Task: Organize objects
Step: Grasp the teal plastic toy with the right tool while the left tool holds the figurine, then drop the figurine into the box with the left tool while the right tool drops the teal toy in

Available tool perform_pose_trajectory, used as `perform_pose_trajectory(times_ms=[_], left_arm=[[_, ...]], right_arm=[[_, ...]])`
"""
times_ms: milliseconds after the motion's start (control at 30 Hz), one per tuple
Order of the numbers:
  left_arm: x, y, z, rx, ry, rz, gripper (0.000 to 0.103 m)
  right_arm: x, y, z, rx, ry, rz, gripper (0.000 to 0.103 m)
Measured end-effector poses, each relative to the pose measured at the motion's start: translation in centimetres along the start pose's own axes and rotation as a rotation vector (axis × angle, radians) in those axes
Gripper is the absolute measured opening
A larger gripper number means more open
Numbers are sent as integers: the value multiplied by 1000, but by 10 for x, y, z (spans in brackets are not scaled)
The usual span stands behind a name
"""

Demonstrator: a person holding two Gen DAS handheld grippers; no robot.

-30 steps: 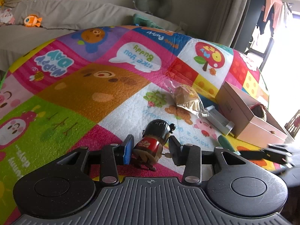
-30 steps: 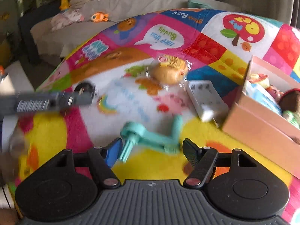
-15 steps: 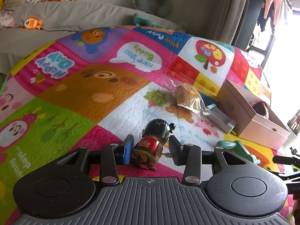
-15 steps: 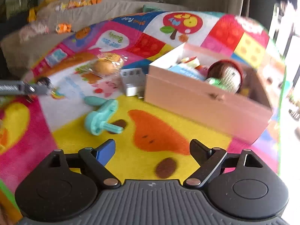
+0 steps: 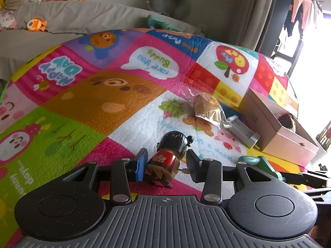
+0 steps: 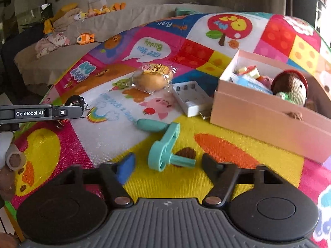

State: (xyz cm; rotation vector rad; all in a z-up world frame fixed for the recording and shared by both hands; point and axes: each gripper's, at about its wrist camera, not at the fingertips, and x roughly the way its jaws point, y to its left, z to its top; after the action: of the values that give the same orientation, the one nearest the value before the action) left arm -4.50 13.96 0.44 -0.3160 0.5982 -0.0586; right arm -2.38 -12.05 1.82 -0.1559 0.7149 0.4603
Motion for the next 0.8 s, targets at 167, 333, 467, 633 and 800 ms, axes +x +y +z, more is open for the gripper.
perform_pose_trajectory(times_ms=[167,333,467,633,800], left_arm=[[0,0,0,4,1,2,45],[-3,-9,3,46,26,-8,45],[-6,-46,21,100,33,-159,45],[11,-135,68,189,17,-323,45],[61,-222,87,229,17,-368,45]], right_arm=[[-25,0,1,-68,-47,-32,45],[-74,-19,-2,-37,-141,-58,45],[-105,-38,-14,-24,-190,-100,45],[-123,-58,-29,27,-251,-103,45],[-132,-75,-38,78,-302,-124,45]])
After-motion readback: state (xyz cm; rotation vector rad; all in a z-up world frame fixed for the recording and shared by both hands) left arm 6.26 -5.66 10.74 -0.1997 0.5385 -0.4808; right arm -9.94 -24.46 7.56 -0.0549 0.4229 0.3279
